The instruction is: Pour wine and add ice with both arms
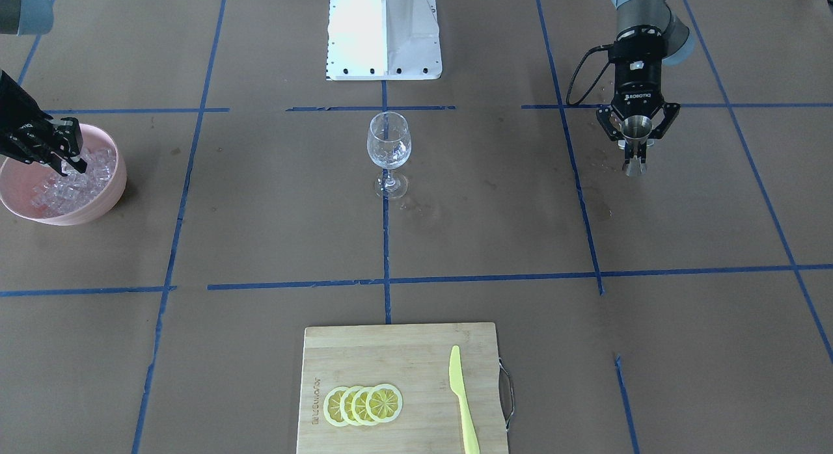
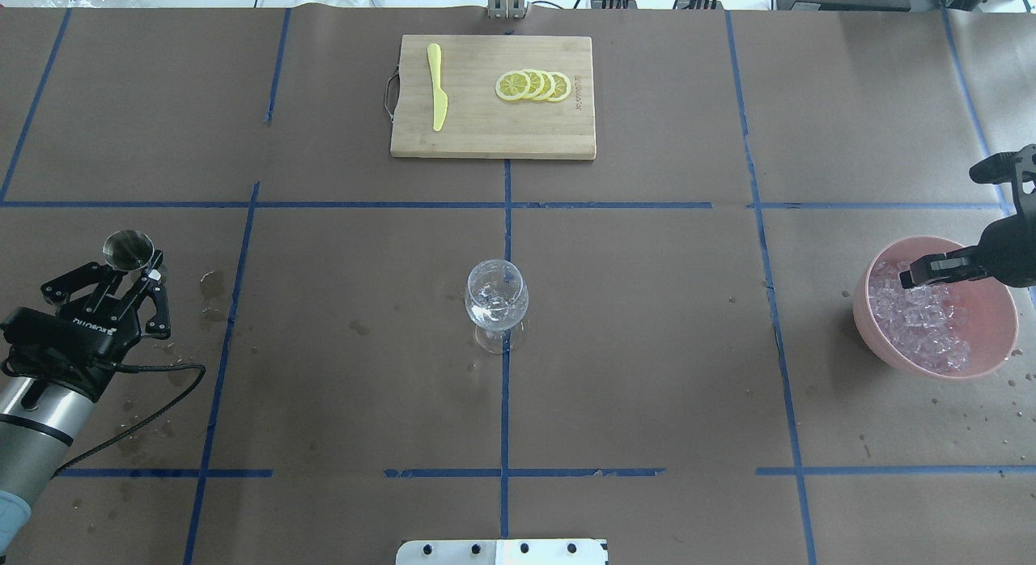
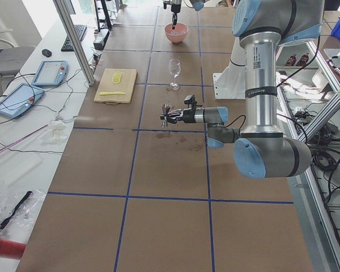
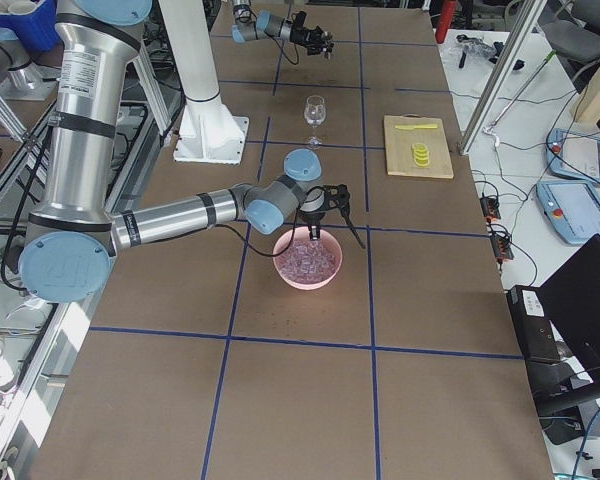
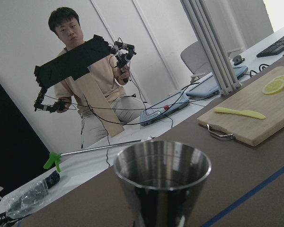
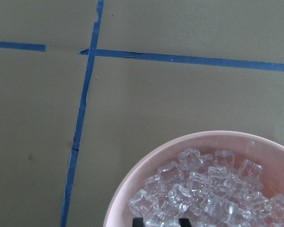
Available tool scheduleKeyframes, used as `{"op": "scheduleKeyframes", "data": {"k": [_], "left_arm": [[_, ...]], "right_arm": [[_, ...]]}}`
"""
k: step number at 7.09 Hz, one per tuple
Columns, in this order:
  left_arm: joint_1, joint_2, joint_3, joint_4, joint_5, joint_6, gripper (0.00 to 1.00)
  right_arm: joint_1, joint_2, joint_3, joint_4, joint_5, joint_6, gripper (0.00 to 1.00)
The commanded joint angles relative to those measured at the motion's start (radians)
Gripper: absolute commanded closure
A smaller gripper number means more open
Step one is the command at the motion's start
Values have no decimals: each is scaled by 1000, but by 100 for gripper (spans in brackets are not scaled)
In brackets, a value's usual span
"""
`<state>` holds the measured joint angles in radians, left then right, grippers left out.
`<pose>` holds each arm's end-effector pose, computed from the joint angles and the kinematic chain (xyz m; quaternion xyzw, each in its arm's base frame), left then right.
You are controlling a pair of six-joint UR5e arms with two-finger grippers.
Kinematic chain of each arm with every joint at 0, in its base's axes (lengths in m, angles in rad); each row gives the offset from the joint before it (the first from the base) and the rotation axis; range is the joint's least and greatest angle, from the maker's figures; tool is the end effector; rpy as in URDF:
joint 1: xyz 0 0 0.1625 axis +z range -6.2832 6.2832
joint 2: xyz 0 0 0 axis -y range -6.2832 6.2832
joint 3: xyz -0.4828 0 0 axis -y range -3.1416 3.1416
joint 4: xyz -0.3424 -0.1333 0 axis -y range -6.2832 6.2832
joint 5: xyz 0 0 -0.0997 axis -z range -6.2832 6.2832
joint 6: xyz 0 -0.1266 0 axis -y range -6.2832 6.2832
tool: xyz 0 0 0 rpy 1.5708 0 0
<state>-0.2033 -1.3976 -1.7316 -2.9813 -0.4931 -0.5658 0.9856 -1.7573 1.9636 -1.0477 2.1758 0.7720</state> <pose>0.2790 -0.3075 0.5544 0.6370 0.2314 -0.0477 0.7338 -0.1640 -0.3584 0.5780 0.0903 -0.4304 -0.0226 0.8978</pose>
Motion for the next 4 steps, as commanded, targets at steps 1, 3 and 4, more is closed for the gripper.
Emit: {"op": "scheduleKeyframes", "data": {"k": [1,3,4], "left_arm": [[5,-3,45,1,1,-248,100],[13,-15,110,5,54,-310,100],[22,-21,115,8,56,-426,100]], "right_arm": [[4,-1,50,-2,6,3,100],[4,-1,61,0,15,20,100],[5,-1,78,0,16,20,100]]}}
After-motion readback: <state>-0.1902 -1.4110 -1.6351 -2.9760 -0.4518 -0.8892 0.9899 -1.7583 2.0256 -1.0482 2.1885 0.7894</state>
